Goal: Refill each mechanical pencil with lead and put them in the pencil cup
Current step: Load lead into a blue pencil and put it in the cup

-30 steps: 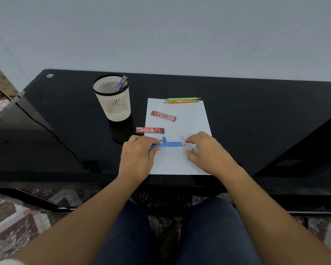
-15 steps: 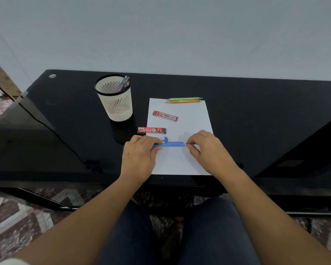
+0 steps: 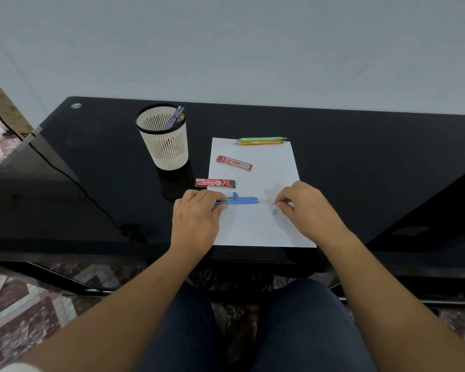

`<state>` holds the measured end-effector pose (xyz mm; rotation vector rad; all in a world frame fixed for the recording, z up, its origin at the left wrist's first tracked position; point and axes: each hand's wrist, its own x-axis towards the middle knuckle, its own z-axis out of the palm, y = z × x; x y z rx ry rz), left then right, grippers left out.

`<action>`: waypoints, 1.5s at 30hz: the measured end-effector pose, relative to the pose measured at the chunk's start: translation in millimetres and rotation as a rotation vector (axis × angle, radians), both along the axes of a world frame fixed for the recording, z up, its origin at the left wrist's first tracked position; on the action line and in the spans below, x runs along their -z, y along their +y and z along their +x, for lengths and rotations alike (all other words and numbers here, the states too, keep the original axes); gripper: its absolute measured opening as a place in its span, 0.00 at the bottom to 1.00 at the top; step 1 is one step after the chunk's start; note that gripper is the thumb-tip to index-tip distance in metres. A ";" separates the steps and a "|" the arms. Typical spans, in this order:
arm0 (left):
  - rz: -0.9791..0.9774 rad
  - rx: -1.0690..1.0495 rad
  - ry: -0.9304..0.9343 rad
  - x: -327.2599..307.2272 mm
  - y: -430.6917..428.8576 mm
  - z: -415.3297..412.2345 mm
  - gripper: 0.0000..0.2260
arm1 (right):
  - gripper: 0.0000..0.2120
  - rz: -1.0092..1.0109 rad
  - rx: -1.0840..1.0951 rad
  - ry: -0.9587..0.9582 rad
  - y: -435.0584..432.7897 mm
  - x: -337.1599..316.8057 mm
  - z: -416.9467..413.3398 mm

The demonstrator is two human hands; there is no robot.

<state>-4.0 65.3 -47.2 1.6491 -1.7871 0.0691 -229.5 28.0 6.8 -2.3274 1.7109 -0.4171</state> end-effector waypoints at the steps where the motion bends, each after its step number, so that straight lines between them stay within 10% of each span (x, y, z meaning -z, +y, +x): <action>1: -0.001 0.004 0.000 -0.1 0.0 0.1 0.05 | 0.07 0.006 -0.004 0.004 -0.2 2.5 0.9; 24: -0.342 -0.122 -0.322 3.4 5.4 -5.9 0.08 | 0.14 -0.056 -0.166 0.121 15.3 3.2 39.7; 45: -0.234 -0.155 -0.131 -1.2 5.1 -8.8 0.21 | 0.14 -0.125 0.083 0.108 30.6 13.5 50.7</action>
